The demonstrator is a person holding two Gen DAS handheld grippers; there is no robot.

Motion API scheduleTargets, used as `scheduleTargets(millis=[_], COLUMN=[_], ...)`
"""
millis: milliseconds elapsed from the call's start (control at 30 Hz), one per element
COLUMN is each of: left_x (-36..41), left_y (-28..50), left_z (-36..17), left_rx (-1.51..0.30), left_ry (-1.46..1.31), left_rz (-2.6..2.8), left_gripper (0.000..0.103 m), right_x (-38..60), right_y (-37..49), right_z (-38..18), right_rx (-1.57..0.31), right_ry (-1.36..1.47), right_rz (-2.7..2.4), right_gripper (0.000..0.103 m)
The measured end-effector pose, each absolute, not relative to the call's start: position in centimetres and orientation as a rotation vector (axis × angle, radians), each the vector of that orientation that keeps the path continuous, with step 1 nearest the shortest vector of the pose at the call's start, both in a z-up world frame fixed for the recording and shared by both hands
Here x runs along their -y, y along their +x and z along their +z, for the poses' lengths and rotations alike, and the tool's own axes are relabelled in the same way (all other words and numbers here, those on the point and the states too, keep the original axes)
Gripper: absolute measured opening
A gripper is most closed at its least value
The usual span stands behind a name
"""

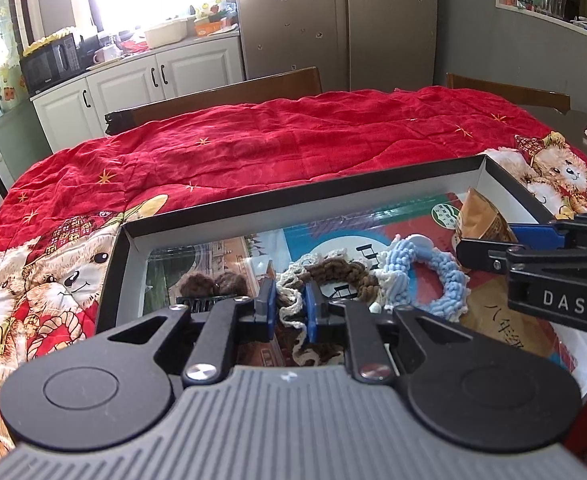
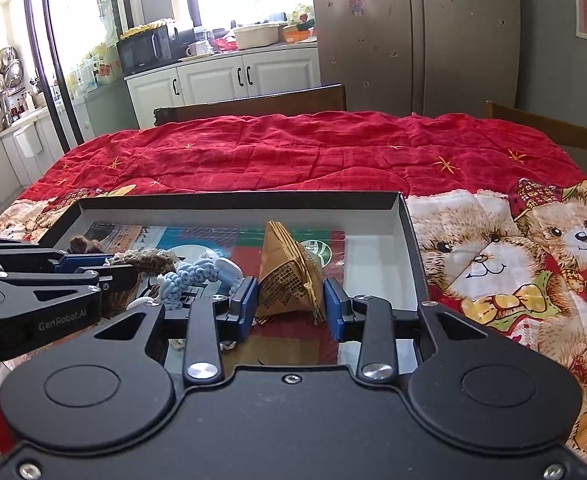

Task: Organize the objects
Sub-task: 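Carry the scrunchie and paper packet into the box and open both tools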

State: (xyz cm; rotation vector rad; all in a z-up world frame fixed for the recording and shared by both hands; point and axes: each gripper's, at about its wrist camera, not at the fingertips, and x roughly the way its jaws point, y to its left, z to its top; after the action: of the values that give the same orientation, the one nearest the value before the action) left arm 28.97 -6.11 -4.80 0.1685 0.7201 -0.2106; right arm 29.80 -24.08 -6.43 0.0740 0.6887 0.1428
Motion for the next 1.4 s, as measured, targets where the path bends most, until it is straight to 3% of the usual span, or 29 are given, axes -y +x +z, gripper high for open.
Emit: scheduleTargets(millis=[233, 467, 533, 667, 833, 1400], left_x=[6.0, 6.0, 6.0, 6.1, 6.3, 5.8], left_y=[29.0, 29.0, 29.0, 28.9, 28.5, 27.2], left_z=[-4.8, -5.0, -5.0, -4.9, -4.5, -3.3], left_rx=[-0.721, -0.732, -0.732, -0.728, -0.708, -0.672], left_ry=[0.167, 0.169, 0.167, 0.174, 0.180, 0.172], left_rz=[-0.206, -0.203, -0.203, -0.202, -0.201, -0.196], left_gripper=[0.032, 0.032, 0.041, 0.045, 0.059, 0.067], right_x=[24.1, 24.1, 24.1, 24.2, 24.3, 25.0], right_y=[29.9, 30.0, 30.0, 30.0, 30.0, 28.9], right_z=[-6.4, -6.5, -6.5, -6.6, -6.6, -5.8], right_rx=[-0.700, -0.703, -0.703, -0.703, -0.707, -0.648], right_ry=[0.078, 0.080, 0.079, 0.084, 0.101, 0.144], right_rz=[0.142, 0.143, 0.143, 0.144, 0.146, 0.104], right_gripper=[0.036, 0.036, 0.037, 0.038, 0.042, 0.050])
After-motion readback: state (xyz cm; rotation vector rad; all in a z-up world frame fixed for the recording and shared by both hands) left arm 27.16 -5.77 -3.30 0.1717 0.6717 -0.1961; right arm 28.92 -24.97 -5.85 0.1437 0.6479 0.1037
